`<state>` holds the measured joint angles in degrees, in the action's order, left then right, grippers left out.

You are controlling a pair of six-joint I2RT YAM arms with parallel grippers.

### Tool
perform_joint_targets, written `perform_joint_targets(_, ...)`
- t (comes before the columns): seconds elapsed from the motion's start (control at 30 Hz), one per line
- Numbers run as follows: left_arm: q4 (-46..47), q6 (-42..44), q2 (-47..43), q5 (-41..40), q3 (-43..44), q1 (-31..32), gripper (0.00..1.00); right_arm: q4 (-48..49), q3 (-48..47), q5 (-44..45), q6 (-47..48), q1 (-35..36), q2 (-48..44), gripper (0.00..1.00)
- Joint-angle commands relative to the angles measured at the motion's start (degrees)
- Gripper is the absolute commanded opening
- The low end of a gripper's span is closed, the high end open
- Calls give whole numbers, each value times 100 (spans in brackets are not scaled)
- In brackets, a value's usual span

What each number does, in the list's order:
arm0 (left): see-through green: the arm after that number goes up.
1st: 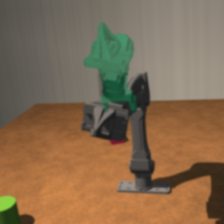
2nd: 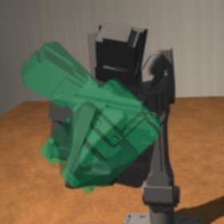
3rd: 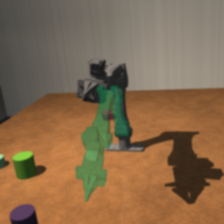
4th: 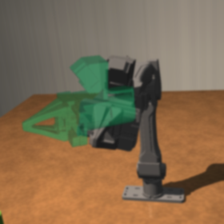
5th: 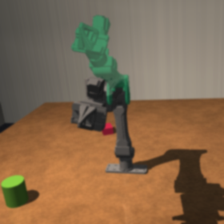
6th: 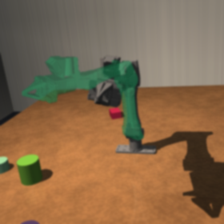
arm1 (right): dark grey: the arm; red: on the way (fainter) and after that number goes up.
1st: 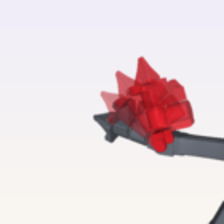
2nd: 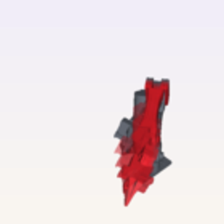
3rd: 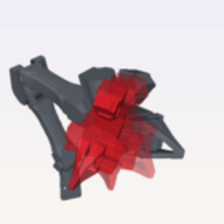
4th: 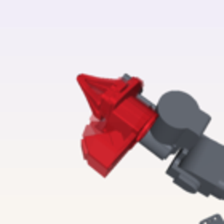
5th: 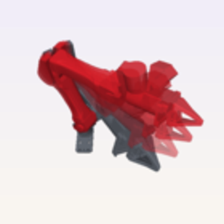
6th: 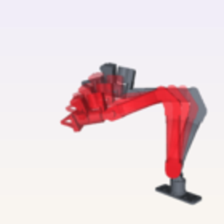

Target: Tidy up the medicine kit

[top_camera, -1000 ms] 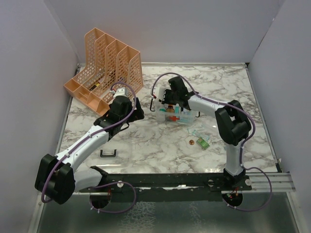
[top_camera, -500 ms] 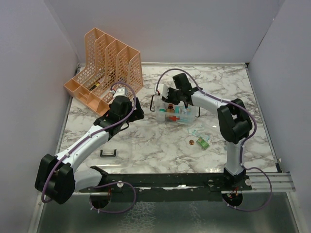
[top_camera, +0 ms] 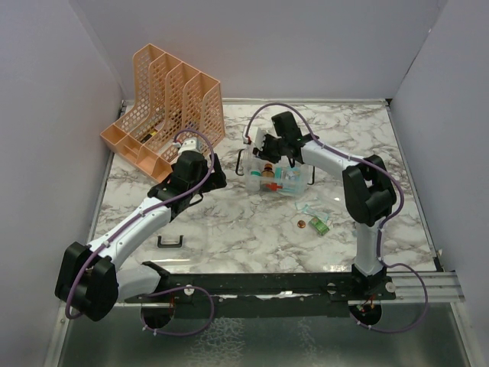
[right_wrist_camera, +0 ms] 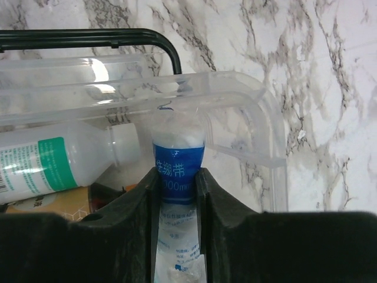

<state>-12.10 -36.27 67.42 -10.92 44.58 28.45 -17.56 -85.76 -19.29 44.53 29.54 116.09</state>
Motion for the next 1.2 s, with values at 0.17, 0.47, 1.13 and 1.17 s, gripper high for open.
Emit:
perform_joint_targets(0.17, -13, 59, 69, -41, 182, -32, 99, 472, 26, 276, -382, -2, 45, 53)
perform_joint_targets(0.47, 1, 63, 44, -7, 174, -32, 99, 535, 94, 216, -864, -1, -379, 52)
perform_joint_targets(1.13, 377, 243, -341, 149, -21, -32, 99, -256, -287, 1754, -4040, -1, -2032, 52)
perform_joint_targets(1.17, 459, 283, -394, 185, -56, -32, 99, -527, -361, 2172, -4336, -5, -2100, 52)
